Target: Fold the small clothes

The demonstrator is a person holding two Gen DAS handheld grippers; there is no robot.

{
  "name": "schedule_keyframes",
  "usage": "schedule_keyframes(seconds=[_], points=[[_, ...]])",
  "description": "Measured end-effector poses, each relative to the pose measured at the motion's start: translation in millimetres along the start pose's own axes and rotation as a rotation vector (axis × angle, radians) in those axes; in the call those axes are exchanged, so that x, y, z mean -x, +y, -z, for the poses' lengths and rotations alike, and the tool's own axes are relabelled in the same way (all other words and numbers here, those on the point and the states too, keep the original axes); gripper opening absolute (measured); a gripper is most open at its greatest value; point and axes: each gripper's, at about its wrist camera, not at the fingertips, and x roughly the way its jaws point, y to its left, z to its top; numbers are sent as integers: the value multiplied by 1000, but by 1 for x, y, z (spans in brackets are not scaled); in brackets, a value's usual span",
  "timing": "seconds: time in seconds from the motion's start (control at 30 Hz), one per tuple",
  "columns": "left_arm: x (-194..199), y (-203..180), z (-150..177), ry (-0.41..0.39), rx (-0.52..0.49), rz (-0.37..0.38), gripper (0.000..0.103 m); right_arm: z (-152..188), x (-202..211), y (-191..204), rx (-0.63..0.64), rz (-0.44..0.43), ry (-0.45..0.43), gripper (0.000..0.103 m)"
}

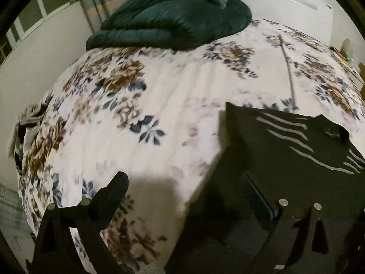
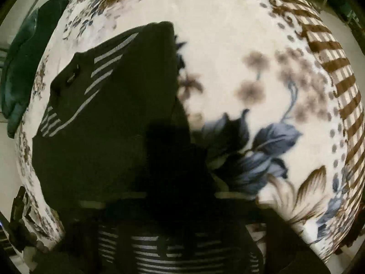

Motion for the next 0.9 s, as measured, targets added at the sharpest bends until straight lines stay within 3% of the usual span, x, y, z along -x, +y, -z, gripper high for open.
schedule_keyframes(seconds=[0.17,0.27,0.4,0.47,0.57,0.63,0.73,0.9], points=[[-11,6,-13,3,52,20,100,7,66,25,86,33,-239,6],[-19,1,-24,-6,43,39,100,-6,89,34,140,78,-341,6],[-45,-20,-32,21,-17,57,100,-41,49,9,77,62,-180,6],[-63,-35,-32,47,-77,49,100,-50,26,-12,23,56,-88,13],[-93,-50,-28,82,-176,-9,100,-45,37,-40,-69,39,-119,29],[-107,-45,-27,111,-184,-19,100,-35,52,-56,-114,13,-142,42],[-96,-26,-28,121,-126,25,100,-13,72,-82,-172,-5,-136,47],[-30,-10,-10,67,-108,89,100,40,93,-100,-134,10,-67,52]])
